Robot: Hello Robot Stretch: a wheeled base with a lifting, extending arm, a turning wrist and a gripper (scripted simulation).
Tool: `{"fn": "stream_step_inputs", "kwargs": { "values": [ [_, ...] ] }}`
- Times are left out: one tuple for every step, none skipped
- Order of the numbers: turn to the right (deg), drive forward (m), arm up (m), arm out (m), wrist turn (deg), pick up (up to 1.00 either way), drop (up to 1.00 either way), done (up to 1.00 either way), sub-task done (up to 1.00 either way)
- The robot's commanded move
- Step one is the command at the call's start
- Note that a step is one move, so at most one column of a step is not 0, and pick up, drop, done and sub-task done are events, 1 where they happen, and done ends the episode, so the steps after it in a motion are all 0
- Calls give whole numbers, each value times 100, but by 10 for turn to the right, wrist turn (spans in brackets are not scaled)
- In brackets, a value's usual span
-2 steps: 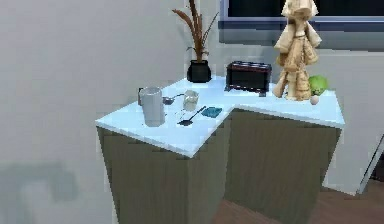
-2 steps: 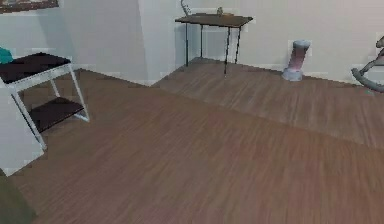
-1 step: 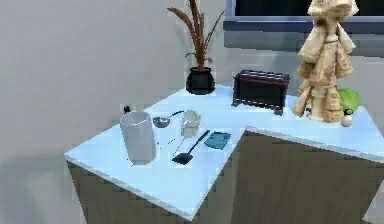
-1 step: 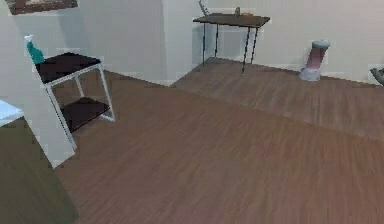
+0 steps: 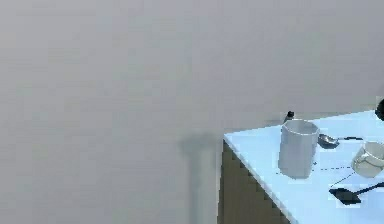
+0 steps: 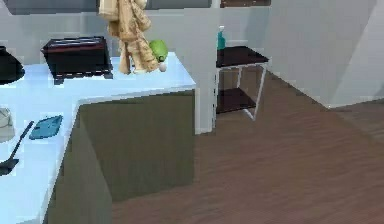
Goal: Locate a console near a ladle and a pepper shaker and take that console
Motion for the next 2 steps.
{"fn": "stream_step_inputs", "kwargs": {
  "values": [
    [-330,0,0,0,0,0,0,0,0],
    [0,0,50,0,0,0,0,0,0]
  ]
}}
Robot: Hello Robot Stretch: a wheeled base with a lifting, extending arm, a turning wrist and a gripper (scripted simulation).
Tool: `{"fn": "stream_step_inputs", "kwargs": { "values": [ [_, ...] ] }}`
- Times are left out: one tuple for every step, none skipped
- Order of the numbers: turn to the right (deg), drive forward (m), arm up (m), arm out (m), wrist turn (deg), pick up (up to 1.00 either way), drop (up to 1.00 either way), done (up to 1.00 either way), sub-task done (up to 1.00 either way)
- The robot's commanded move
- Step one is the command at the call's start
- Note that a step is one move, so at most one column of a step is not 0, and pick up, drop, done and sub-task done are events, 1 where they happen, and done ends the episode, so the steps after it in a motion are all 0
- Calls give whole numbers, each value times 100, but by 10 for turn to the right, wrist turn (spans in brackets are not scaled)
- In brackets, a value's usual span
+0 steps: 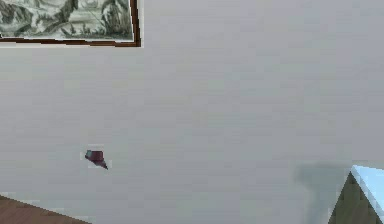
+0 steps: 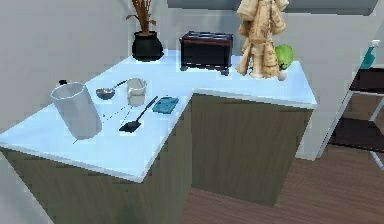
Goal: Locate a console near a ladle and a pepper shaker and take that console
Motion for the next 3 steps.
{"fn": "stream_step_inputs", "kwargs": {
  "values": [
    [0,0,38,0,0,0,0,0,0],
    [0,0,0,44,0,0,0,0,0],
    [0,0,0,0,450,0,0,0,0]
  ]
}}
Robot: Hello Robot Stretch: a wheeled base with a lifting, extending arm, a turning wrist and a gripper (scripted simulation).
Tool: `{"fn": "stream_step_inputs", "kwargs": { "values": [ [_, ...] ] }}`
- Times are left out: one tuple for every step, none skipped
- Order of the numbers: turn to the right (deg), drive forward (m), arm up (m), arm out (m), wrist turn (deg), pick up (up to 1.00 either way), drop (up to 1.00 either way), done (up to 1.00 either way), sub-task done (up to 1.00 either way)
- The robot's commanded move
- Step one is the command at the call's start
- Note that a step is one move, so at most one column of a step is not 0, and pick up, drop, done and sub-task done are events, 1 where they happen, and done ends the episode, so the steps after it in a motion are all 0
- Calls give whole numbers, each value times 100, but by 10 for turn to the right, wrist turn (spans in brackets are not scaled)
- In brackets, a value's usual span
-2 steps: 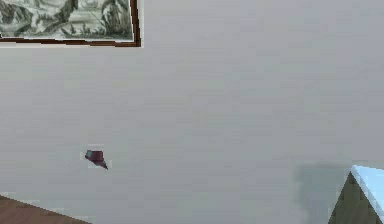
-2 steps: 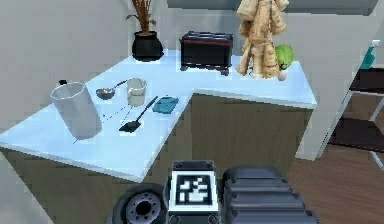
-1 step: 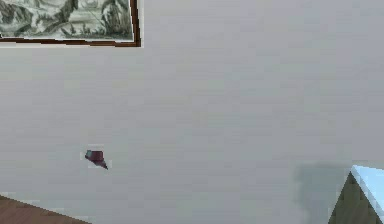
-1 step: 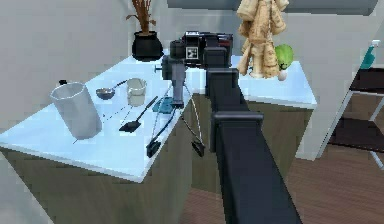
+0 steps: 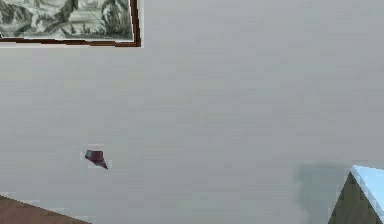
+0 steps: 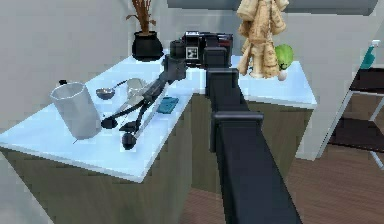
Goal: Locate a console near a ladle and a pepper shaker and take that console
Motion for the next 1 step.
{"fn": "stream_step_inputs", "kwargs": {
  "values": [
    [0,0,0,0,450,0,0,0,0]
  ]
}}
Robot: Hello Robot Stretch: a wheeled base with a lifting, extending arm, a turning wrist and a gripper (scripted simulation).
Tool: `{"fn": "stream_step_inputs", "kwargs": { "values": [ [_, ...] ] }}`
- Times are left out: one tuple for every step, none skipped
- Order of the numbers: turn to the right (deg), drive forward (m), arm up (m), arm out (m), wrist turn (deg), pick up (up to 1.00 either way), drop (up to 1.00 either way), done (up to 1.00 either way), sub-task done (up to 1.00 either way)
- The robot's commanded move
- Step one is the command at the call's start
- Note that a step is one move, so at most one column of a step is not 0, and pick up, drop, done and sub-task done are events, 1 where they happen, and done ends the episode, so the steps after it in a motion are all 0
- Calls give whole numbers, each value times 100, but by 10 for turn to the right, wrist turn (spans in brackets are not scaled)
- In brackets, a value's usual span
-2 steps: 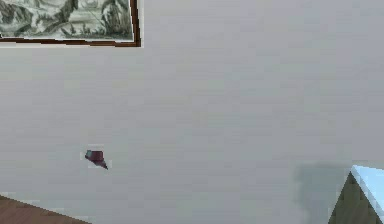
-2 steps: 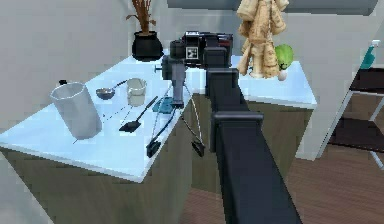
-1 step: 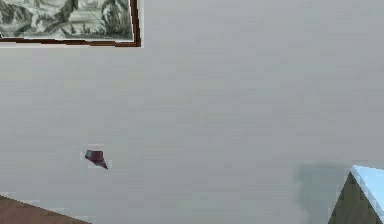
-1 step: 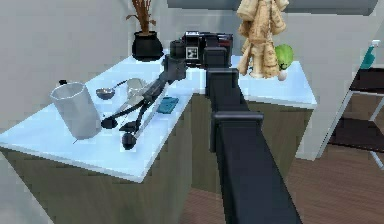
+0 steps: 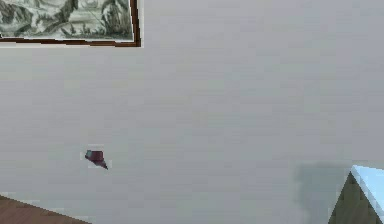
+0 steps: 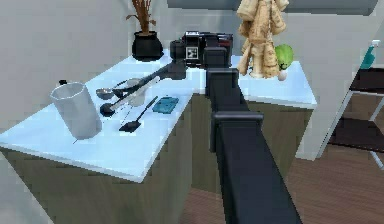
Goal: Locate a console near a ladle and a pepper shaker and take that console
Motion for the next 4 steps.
{"fn": "stream_step_inputs", "kwargs": {
  "values": [
    [0,0,0,0,450,0,0,0,0],
    [0,0,0,0,240,0,0,0,0],
    [0,0,-14,0,0,0,0,0,0],
    [0,0,0,0,0,100,0,0,0]
  ]
}}
